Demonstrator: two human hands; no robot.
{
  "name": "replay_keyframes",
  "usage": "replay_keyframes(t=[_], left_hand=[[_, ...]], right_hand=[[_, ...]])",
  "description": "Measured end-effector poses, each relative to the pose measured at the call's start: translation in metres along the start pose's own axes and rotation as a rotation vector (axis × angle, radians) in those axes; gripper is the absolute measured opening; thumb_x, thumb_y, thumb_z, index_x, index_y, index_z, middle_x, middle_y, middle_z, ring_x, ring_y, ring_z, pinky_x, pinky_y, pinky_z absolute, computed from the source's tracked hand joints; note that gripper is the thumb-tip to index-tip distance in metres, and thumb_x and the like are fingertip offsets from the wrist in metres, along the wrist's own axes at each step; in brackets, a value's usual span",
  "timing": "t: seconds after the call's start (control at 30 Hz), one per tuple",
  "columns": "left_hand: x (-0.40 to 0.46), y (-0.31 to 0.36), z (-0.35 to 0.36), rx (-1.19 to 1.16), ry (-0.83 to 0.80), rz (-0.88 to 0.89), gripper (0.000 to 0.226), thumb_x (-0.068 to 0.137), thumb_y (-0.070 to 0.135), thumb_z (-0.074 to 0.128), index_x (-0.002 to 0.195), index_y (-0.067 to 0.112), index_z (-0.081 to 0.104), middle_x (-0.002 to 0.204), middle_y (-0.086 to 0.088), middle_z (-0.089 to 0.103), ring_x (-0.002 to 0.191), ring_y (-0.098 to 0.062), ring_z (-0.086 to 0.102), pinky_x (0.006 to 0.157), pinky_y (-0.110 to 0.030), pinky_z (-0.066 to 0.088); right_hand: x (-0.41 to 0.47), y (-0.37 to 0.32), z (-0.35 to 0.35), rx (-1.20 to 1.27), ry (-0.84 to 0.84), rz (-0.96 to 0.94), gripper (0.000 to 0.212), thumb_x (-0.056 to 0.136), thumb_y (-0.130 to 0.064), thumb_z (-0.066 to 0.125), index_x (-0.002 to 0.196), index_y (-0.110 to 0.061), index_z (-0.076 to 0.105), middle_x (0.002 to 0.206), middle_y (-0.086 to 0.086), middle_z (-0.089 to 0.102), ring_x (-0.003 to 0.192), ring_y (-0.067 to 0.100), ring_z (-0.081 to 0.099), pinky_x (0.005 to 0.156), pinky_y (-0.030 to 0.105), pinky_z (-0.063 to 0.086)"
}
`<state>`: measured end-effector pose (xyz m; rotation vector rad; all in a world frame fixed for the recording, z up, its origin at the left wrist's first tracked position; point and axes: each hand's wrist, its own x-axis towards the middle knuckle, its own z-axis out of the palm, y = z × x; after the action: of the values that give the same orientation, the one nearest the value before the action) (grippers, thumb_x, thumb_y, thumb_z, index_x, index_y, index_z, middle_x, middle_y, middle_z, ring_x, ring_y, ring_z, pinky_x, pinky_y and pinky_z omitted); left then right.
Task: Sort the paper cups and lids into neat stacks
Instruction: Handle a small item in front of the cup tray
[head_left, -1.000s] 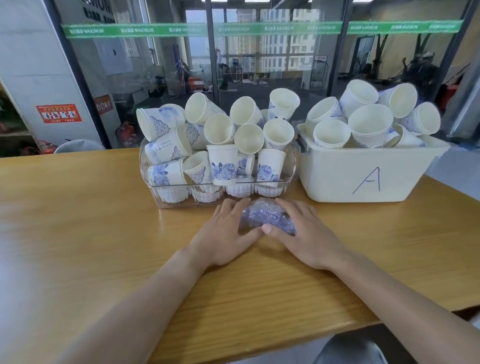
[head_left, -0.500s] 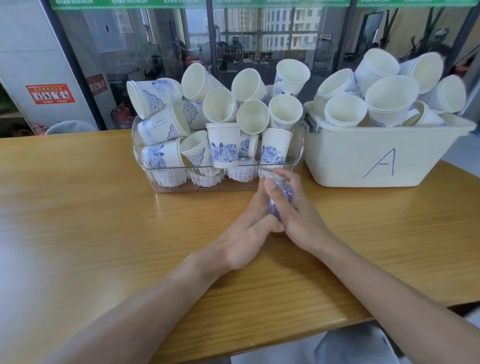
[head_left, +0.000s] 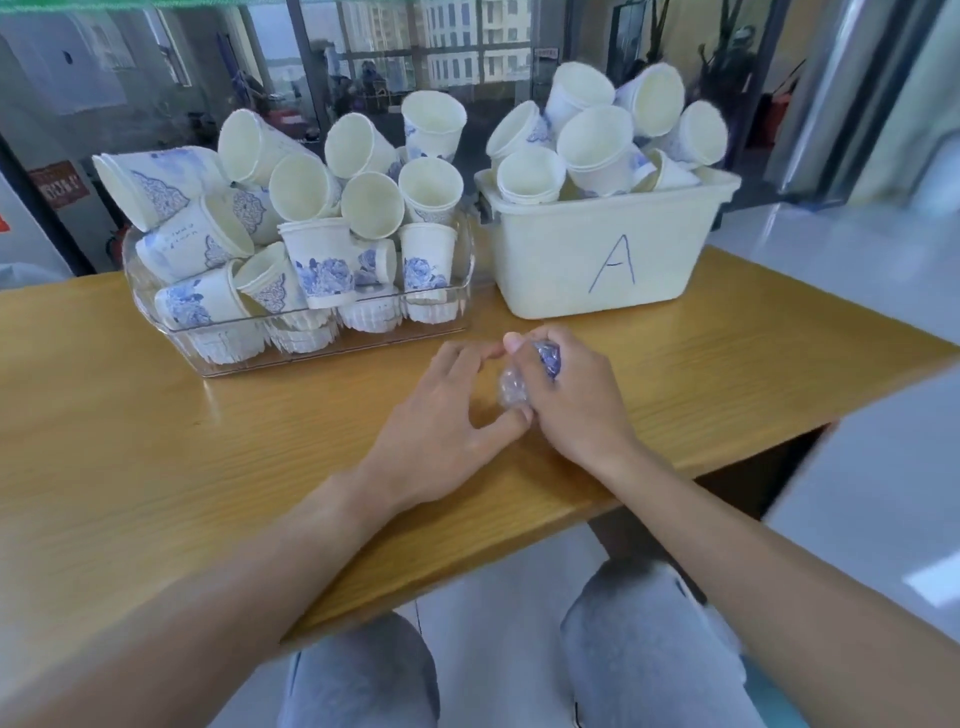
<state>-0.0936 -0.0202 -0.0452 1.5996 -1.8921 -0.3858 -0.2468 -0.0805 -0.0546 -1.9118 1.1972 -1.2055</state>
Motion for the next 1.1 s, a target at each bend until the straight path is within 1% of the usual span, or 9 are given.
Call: replay_keyframes(t=[0.17,0.27,0.33,0.43,0.53,0.67,0.77,0.87,1.1], left_hand=[[0.003,0.068,0.056,0.014,-0.076,0.194,0.067,0.090,0.060,0.059,0.148,0.037,0.036,0.145,0.020,0.035,0.131,-0.004,0.046,0.101,-0.034,0.045],[0.001,0.110,0.106,-0.027,-0.152,0.329,0.066,0.093,0.050,0.064,0.151,0.032,0.038,0.150,0.016,0.035,0.133,-0.004,0.043,0.099,-0.025,0.040],[-0.001,0.132,0.145,-0.024,-0.184,0.407,0.061,0.095,0.042,0.065,0.150,0.029,0.042,0.152,0.013,0.036,0.135,-0.004,0.041,0.099,-0.023,0.038],[-0.002,0.155,0.208,-0.047,-0.306,0.410,0.054,0.097,0.040,0.063,0.147,0.029,0.046,0.154,0.015,0.030,0.139,0.000,0.034,0.102,-0.026,0.039],[0.001,0.161,0.276,0.009,-0.469,0.346,0.051,0.100,0.044,0.059,0.147,0.031,0.045,0.154,0.015,0.026,0.140,-0.002,0.035,0.097,-0.027,0.038],[0.009,0.150,0.360,0.143,-0.671,0.287,0.054,0.100,0.045,0.057,0.148,0.028,0.042,0.154,0.007,0.029,0.143,-0.012,0.035,0.106,-0.032,0.041],[0.013,0.136,0.407,0.204,-0.758,0.266,0.053,0.099,0.042,0.059,0.147,0.024,0.044,0.151,0.001,0.034,0.142,-0.019,0.039,0.110,-0.038,0.043],[0.012,0.116,0.441,0.263,-0.829,0.227,0.052,0.100,0.042,0.056,0.147,0.024,0.042,0.150,0.002,0.034,0.139,-0.019,0.041,0.106,-0.038,0.045],[0.015,0.089,0.479,0.243,-0.959,0.131,0.054,0.098,0.044,0.057,0.146,0.030,0.035,0.145,0.006,0.034,0.131,-0.021,0.050,0.102,-0.042,0.049]], right_hand=[[-0.042,0.034,-0.082,-0.108,0.183,0.005,0.045,0.104,-0.050,0.052,0.075,-0.016,0.058,0.060,-0.005,0.057,0.055,0.010,0.053,0.054,0.023,0.038],[-0.078,0.071,-0.139,-0.192,0.336,0.071,0.054,0.104,-0.044,0.056,0.059,-0.020,0.039,0.048,-0.007,0.041,0.050,0.013,0.044,0.050,0.021,0.031],[-0.105,0.105,-0.174,-0.250,0.396,0.159,0.057,0.104,-0.045,0.057,0.059,-0.014,0.040,0.049,-0.004,0.038,0.051,0.016,0.042,0.049,0.023,0.028],[-0.146,0.166,-0.218,-0.279,0.452,0.362,0.058,0.103,-0.050,0.054,0.066,-0.007,0.048,0.057,0.007,0.044,0.057,0.023,0.040,0.055,0.033,0.032],[-0.187,0.230,-0.247,-0.247,0.454,0.550,0.047,0.103,-0.054,0.050,0.071,-0.020,0.053,0.062,0.001,0.050,0.062,0.020,0.048,0.059,0.034,0.036],[-0.233,0.320,-0.254,-0.102,0.411,0.764,0.023,0.105,-0.043,0.050,0.107,-0.021,0.056,0.090,-0.007,0.064,0.086,0.017,0.060,0.075,0.030,0.045],[-0.255,0.382,-0.245,-0.073,0.338,0.882,0.060,0.088,-0.056,0.053,0.131,-0.015,0.051,0.118,0.005,0.066,0.113,0.029,0.063,0.097,0.040,0.049],[-0.267,0.429,-0.235,-0.130,0.311,0.976,0.057,0.095,-0.035,0.069,0.142,-0.010,0.048,0.133,0.006,0.058,0.129,0.028,0.054,0.105,0.034,0.039],[-0.278,0.507,-0.214,-0.341,0.229,1.094,0.074,0.090,-0.037,0.078,0.152,-0.019,0.041,0.151,0.009,0.050,0.141,0.031,0.043,0.115,0.048,0.037]])
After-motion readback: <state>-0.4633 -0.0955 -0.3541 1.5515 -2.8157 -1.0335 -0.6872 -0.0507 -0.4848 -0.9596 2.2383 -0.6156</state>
